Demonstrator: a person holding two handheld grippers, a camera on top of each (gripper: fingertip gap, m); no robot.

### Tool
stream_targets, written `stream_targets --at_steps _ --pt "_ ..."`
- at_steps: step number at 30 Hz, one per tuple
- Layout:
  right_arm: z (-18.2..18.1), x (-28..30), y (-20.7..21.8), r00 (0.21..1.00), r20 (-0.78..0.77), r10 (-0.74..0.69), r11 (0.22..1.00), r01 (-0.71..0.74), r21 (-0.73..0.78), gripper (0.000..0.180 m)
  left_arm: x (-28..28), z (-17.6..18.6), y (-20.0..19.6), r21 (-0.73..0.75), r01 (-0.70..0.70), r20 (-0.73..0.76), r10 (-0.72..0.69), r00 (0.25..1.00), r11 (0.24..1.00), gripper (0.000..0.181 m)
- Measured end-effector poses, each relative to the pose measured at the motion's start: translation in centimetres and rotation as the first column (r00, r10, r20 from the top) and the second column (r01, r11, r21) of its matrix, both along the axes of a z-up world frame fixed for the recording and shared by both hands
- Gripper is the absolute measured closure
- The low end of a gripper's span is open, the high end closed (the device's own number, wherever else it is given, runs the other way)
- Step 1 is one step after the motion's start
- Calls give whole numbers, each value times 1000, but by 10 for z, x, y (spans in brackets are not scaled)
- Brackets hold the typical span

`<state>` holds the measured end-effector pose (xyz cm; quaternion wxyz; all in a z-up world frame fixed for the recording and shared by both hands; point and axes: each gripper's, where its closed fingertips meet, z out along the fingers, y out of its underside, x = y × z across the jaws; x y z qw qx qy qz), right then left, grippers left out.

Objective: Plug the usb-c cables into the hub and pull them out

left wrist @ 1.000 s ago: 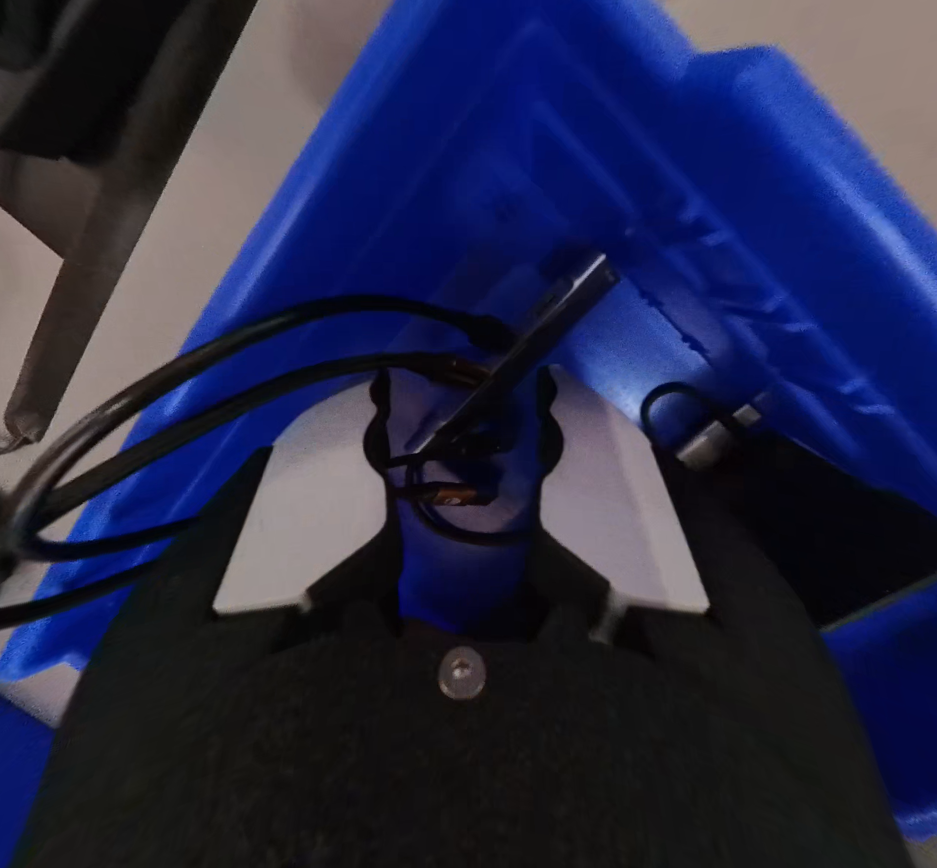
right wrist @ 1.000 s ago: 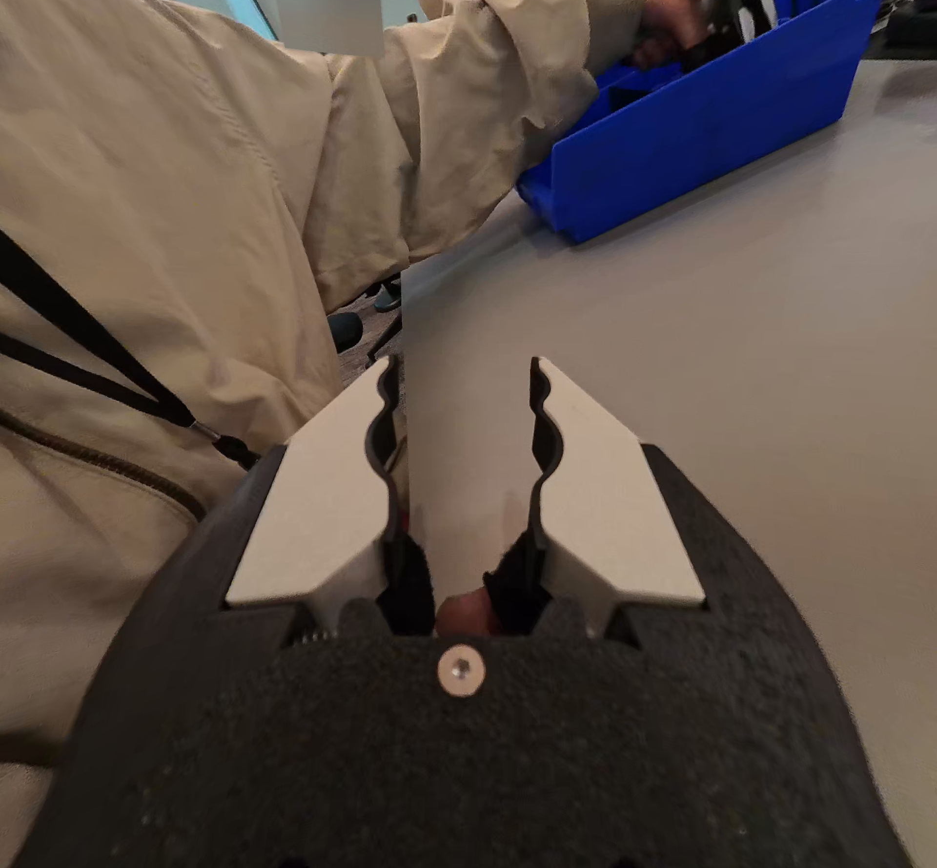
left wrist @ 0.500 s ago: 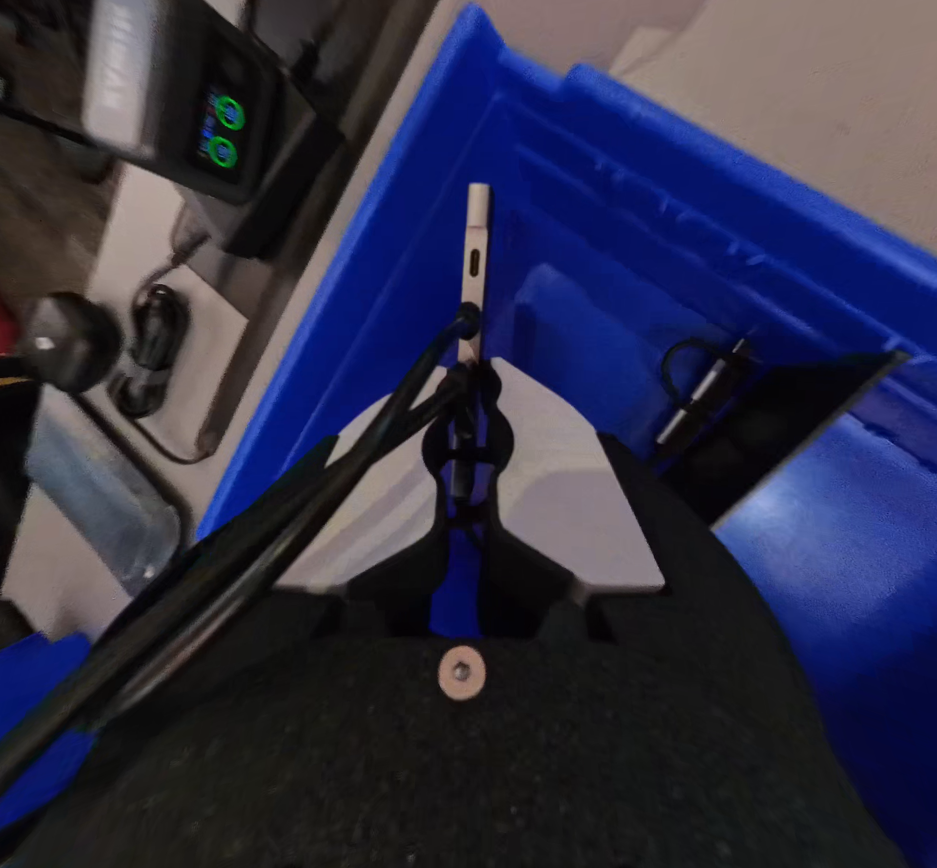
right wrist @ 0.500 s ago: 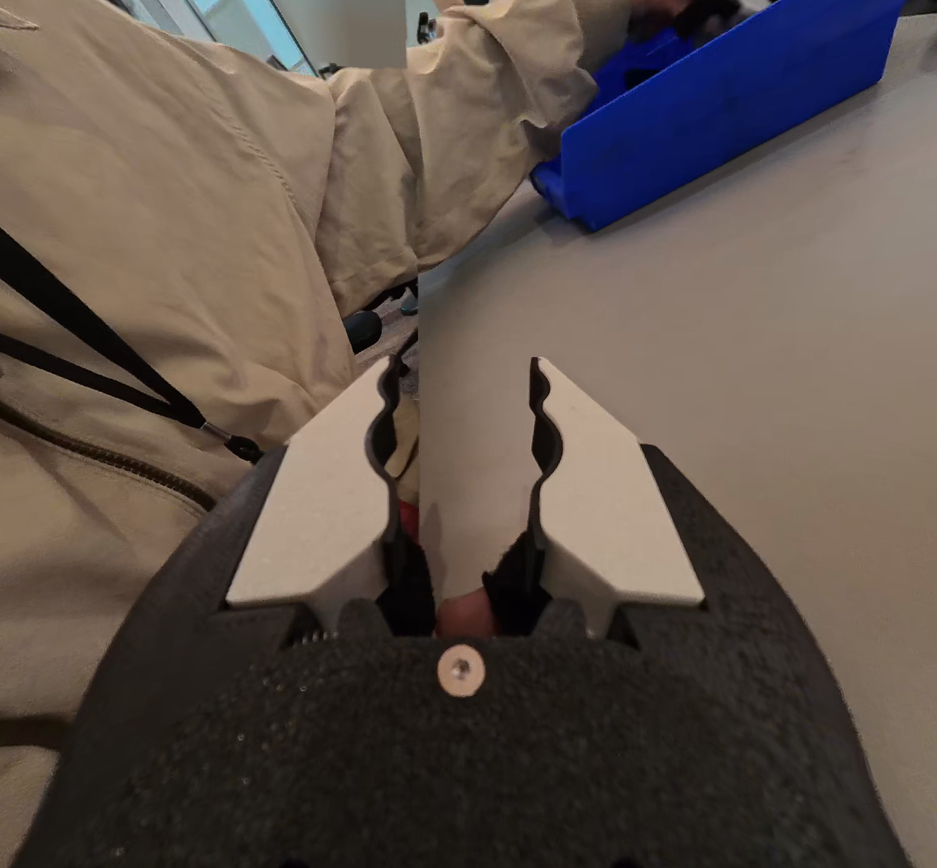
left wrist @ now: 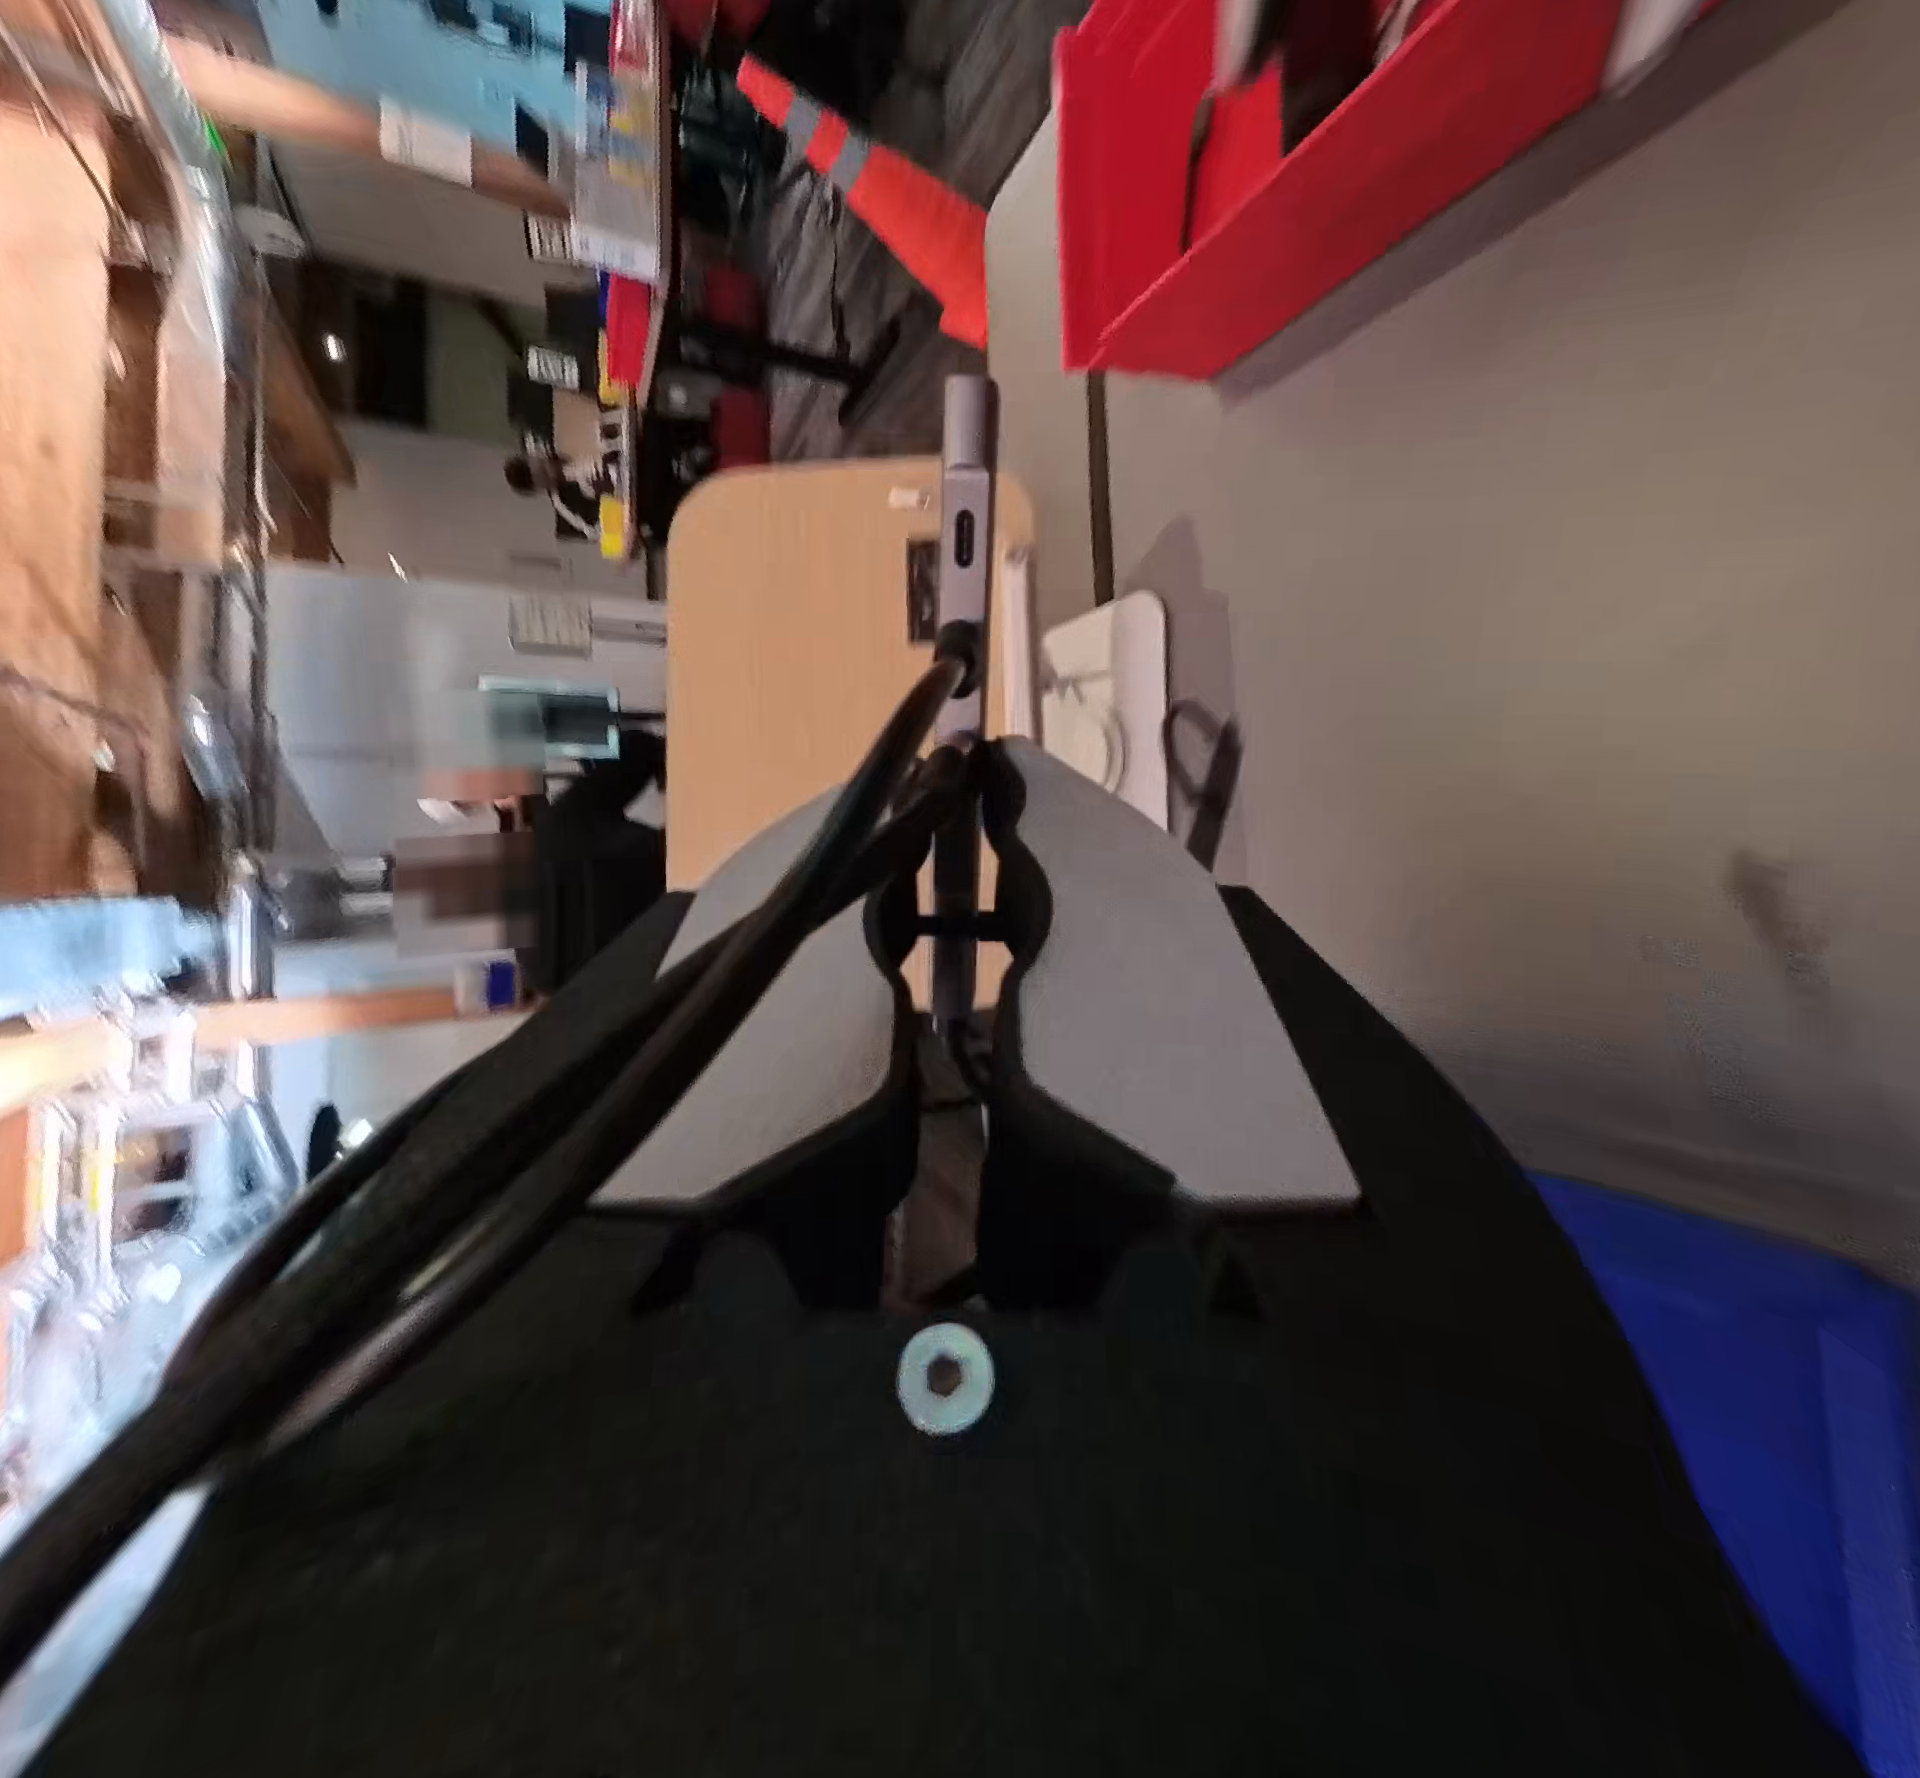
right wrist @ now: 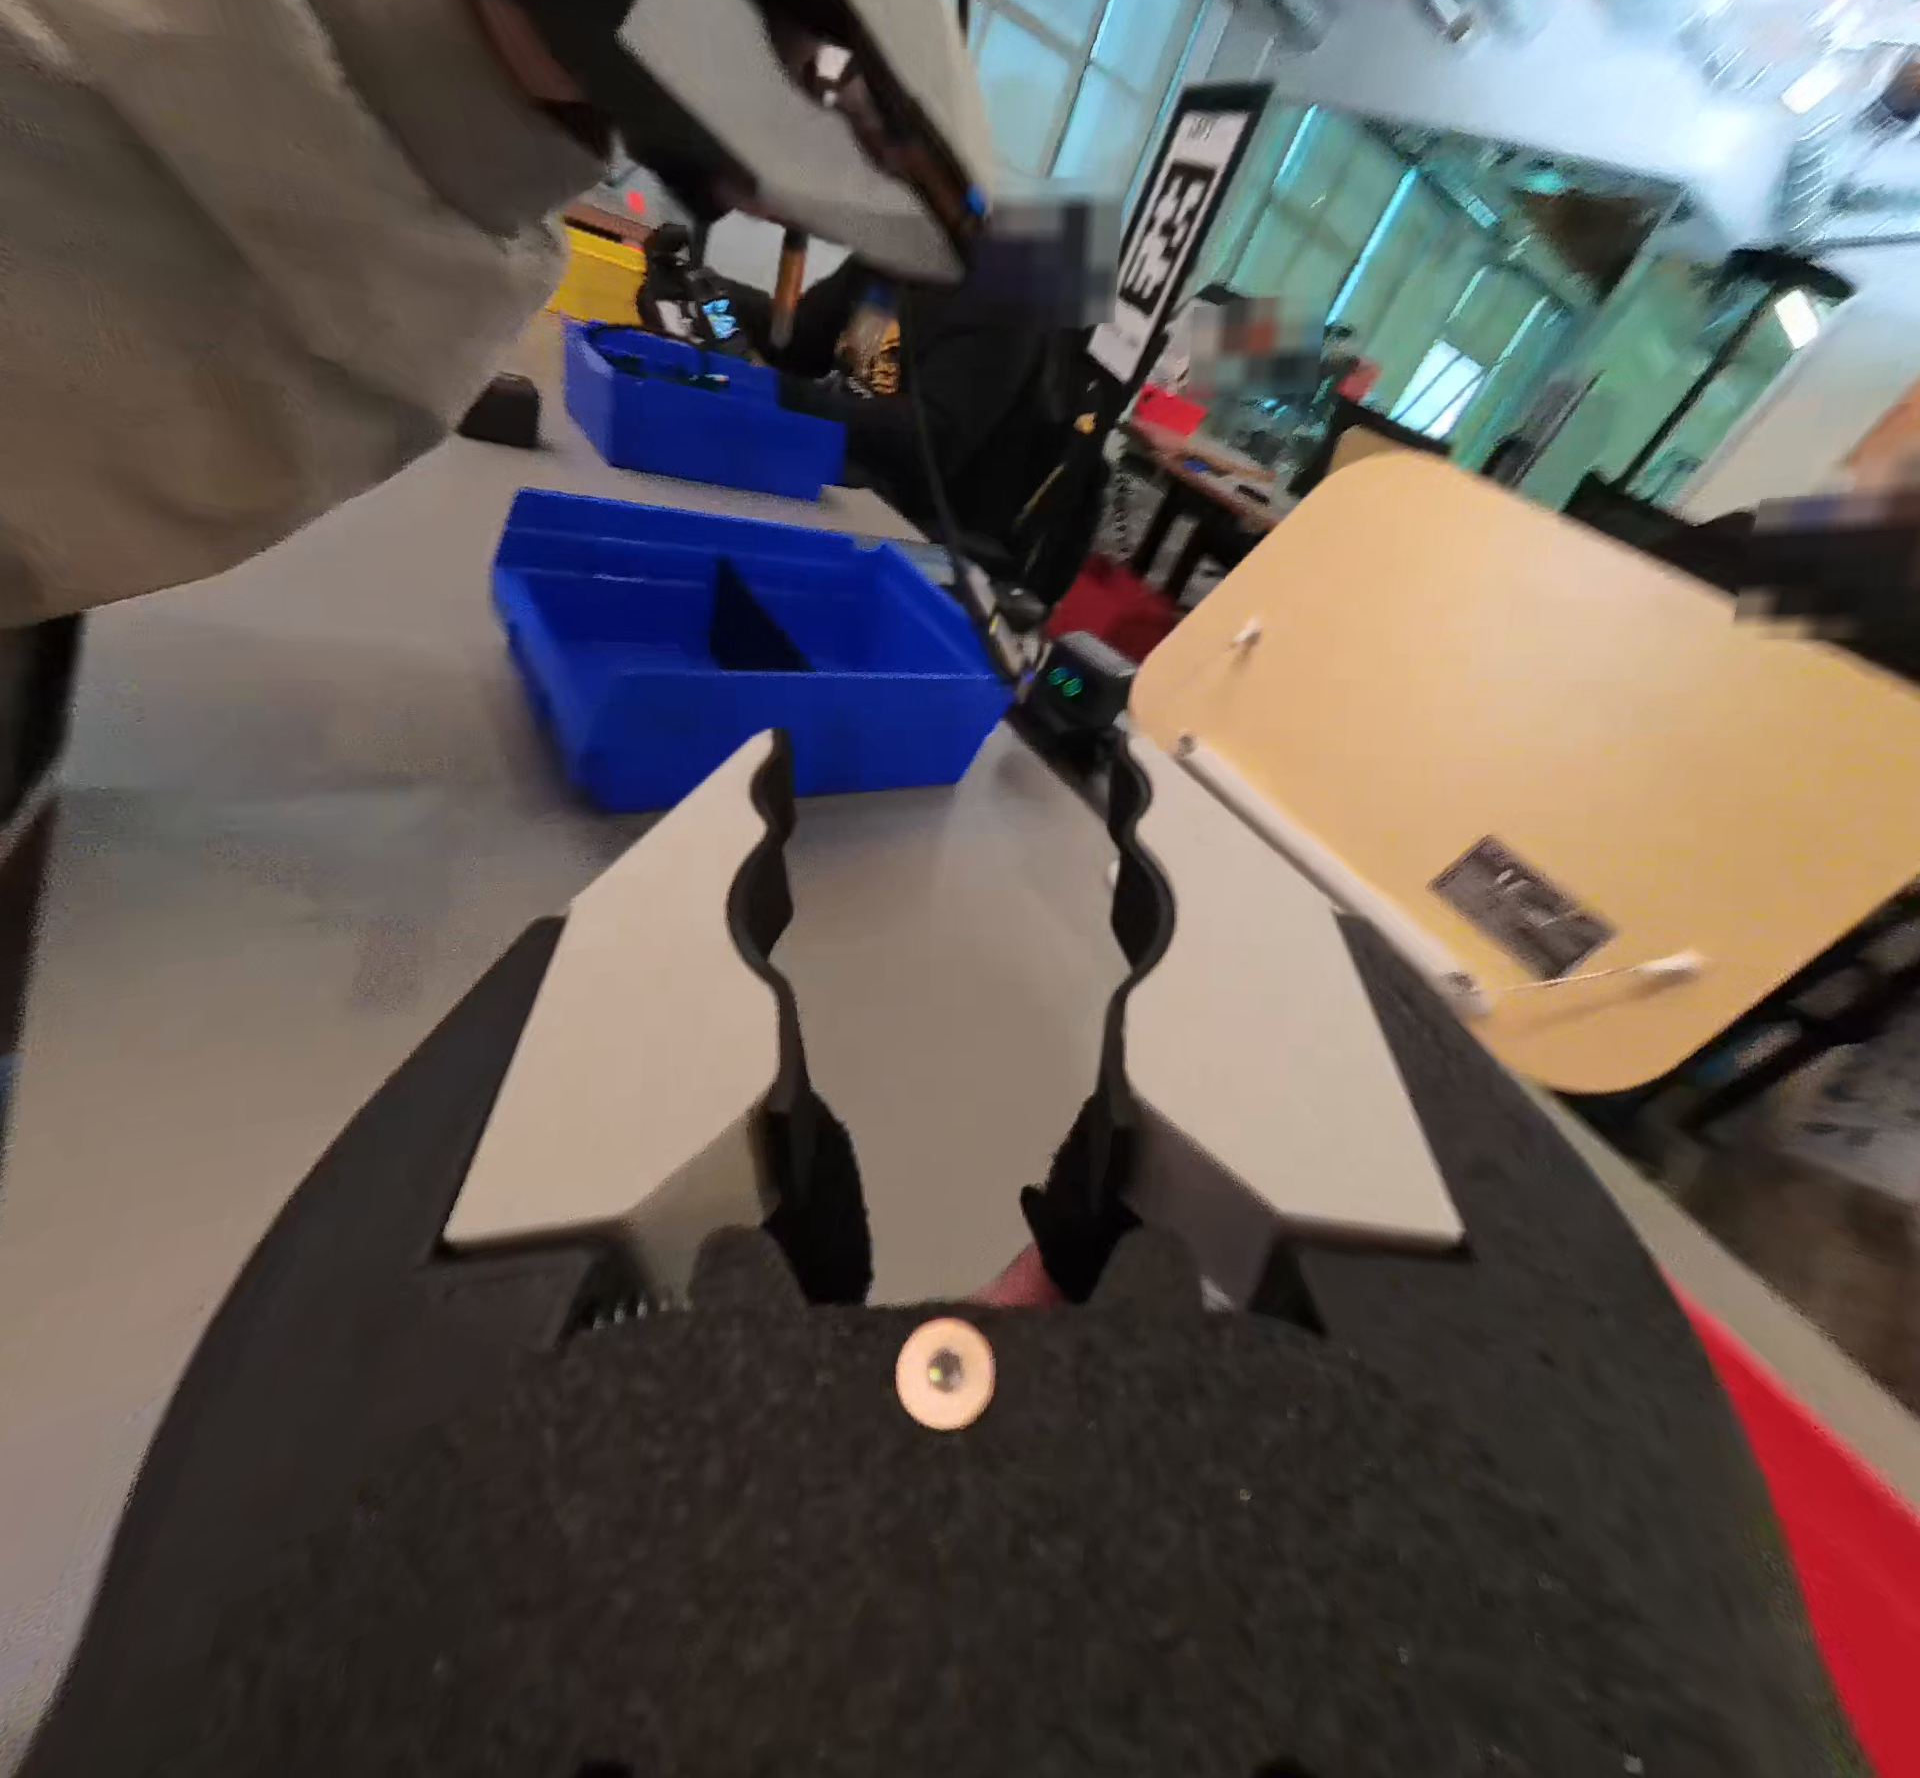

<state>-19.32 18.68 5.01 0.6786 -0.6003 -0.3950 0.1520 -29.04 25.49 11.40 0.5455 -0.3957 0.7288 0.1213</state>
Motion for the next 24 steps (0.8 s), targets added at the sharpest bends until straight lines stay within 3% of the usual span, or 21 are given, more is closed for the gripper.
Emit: stream_targets --at_steps 4,7,11,14,16,20,22,24 --pt "9 -4 -2 990 124 -73 987 54 152 128 44 -33 -52 37 141 -33 -139 990 989 172" --pt "-8 -6 -10 960 265 -94 965 23 261 141 65 -66 -74 -1 205 -33 -205 978 979 172" --pt "-33 -11 -21 927 367 -79 944 -49 327 150 82 -104 -88 25 252 -92 -249 964 967 172" --pt "-49 -11 -18 921 383 -66 948 -62 313 169 91 -113 -94 28 277 -65 -274 959 961 172" --pt "-52 -9 -15 926 372 -71 937 -65 342 171 94 -115 -92 -7 254 -19 -254 967 967 171" --pt "-67 -3 6 922 357 -150 931 9 366 172 91 -129 -75 -268 94 210 -37 977 959 162" --pt "-84 9 26 895 376 -239 928 95 361 172 85 -147 -73 -519 56 340 146 929 853 153" --pt "-102 24 42 853 396 -339 911 194 363 172 75 -175 -77 -737 37 377 364 852 675 152"
